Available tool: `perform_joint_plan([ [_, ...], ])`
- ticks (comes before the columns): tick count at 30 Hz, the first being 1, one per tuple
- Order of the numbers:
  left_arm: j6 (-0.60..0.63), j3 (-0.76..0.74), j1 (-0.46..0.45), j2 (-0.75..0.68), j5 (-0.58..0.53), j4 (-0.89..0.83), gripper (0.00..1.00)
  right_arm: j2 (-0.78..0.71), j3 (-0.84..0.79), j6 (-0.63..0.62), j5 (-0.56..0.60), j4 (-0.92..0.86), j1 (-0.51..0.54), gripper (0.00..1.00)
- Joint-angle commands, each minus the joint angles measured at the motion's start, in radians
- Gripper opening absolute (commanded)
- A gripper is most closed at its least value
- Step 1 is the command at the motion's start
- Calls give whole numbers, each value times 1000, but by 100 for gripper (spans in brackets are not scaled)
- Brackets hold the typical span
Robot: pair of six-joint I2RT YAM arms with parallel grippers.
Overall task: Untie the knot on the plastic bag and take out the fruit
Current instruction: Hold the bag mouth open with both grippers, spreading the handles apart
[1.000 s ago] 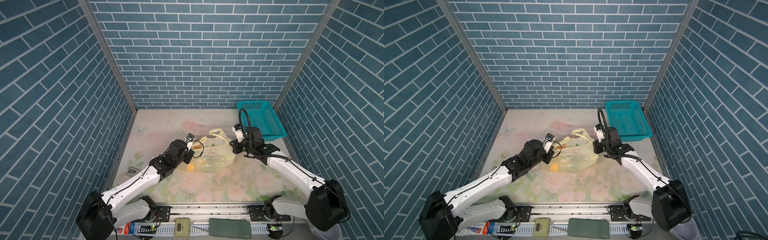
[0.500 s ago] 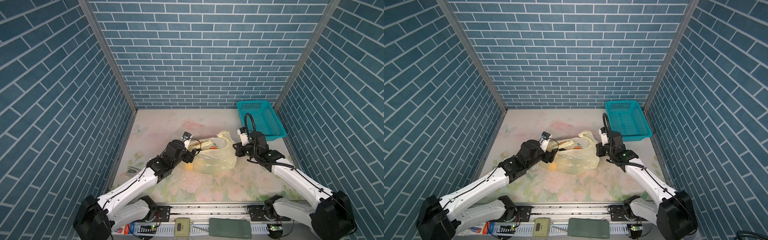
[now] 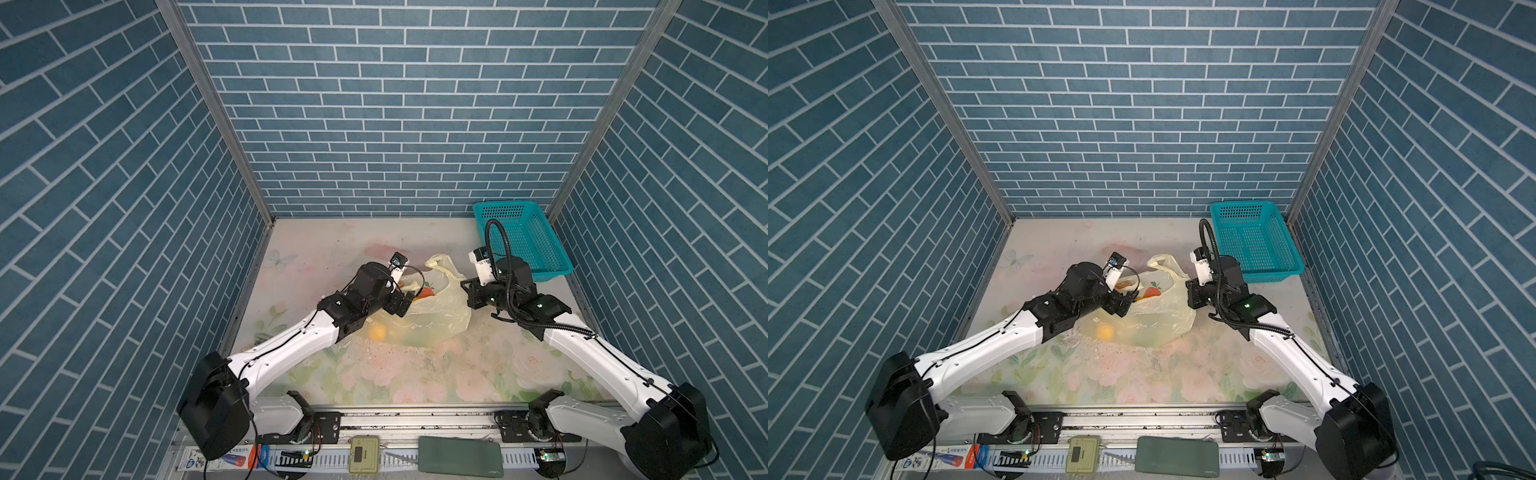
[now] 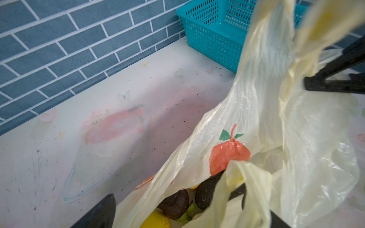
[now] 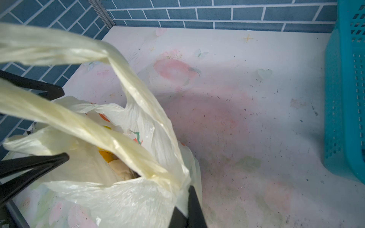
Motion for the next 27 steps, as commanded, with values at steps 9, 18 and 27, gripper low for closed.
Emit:
perform_joint_plan([
  [9, 11, 114, 56, 113, -476, -147, 84, -32, 42, -69, 164, -44, -13, 0],
  [18, -82, 36, 84, 11, -379, -126, 37, -62, 17, -61, 234, -46, -55, 0],
  [27, -33, 73, 117, 107, -241, 96, 7, 11, 29, -56, 273, 45, -93, 0],
])
